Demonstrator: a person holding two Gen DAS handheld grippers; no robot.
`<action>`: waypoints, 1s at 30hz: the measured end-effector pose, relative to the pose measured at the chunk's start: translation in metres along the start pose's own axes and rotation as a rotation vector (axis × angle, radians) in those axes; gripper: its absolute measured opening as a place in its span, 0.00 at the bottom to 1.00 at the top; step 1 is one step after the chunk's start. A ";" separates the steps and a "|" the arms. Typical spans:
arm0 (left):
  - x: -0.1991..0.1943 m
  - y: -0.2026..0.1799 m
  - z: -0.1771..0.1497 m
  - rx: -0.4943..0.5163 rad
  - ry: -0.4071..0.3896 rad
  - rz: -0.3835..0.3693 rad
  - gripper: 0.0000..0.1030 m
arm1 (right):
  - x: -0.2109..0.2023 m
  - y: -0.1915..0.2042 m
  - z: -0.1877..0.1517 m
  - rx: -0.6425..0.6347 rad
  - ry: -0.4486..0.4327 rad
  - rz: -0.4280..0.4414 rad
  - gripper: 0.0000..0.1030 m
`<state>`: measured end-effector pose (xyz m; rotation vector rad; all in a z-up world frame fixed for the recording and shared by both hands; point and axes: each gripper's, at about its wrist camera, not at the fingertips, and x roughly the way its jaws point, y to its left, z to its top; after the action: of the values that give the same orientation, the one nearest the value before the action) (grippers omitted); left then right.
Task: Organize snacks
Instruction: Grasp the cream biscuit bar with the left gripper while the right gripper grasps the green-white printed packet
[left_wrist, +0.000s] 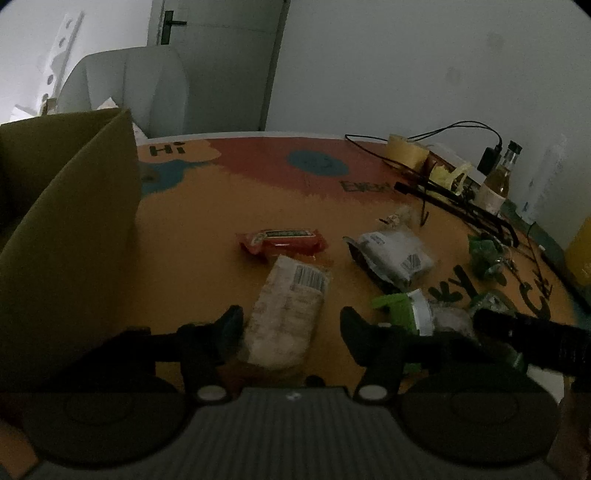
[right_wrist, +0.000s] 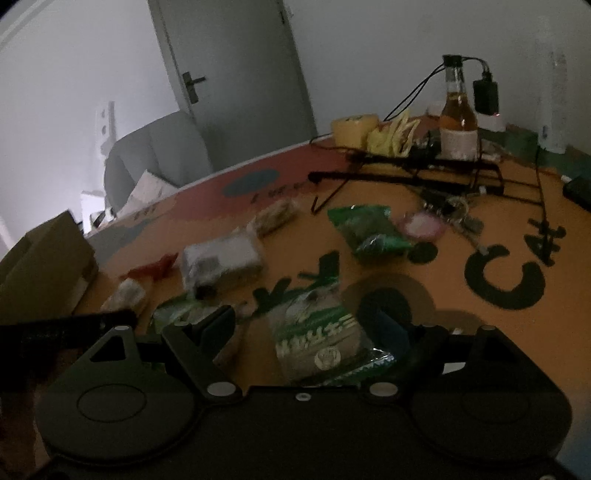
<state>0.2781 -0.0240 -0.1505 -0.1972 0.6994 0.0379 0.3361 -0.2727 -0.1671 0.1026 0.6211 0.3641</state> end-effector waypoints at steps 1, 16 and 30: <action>0.000 0.000 0.000 0.003 0.001 0.003 0.48 | -0.001 0.001 -0.001 -0.007 0.003 -0.003 0.81; -0.021 -0.010 -0.011 0.062 -0.005 -0.010 0.32 | -0.013 0.013 -0.009 -0.057 0.019 -0.060 0.45; -0.062 -0.003 0.005 0.036 -0.093 -0.028 0.32 | -0.036 0.036 0.001 -0.032 -0.047 0.000 0.45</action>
<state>0.2341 -0.0240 -0.1060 -0.1695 0.6036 0.0073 0.2988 -0.2521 -0.1393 0.0805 0.5684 0.3704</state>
